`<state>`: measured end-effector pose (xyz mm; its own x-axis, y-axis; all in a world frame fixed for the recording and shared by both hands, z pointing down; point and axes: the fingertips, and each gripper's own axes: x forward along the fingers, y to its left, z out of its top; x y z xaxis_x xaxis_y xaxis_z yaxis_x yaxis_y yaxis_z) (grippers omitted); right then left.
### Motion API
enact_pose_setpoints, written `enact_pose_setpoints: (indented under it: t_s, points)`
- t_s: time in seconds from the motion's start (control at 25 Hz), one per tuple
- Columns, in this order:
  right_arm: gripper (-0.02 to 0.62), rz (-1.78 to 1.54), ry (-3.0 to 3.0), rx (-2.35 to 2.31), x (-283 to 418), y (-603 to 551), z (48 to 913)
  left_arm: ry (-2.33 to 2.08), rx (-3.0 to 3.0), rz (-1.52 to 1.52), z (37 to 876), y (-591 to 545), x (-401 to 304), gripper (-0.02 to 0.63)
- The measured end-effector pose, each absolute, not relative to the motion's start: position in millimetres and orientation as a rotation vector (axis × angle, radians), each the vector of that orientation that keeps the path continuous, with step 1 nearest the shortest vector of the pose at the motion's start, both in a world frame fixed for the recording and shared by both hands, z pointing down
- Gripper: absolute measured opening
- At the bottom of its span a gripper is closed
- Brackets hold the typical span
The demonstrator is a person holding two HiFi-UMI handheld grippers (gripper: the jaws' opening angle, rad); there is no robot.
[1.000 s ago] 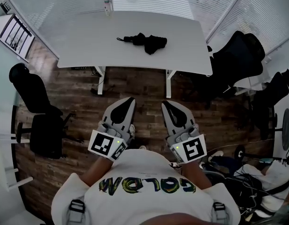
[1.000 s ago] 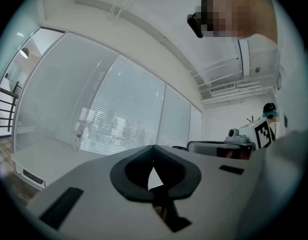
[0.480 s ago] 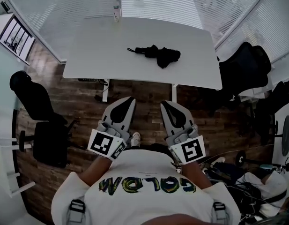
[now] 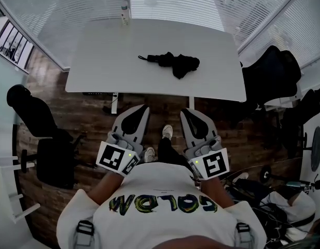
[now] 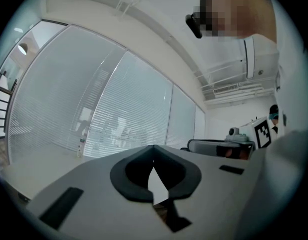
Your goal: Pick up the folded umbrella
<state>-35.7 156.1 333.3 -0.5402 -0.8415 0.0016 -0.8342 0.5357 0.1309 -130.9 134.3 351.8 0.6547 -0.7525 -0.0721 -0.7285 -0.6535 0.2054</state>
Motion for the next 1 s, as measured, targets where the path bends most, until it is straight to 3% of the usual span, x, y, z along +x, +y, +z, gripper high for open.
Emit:
enact_pose_setpoints:
  t_s: [0.36,1.0]
  points:
    - [0.011,-0.192,-2.715,1.481,3,100,335,-1.239,2.722,-0.212,353,79,-94,0.011]
    - [0.011,-0.148,-2.751,1.448,130,-64,327,-1.271,2.716,-0.166,338,-81,34,0.011]
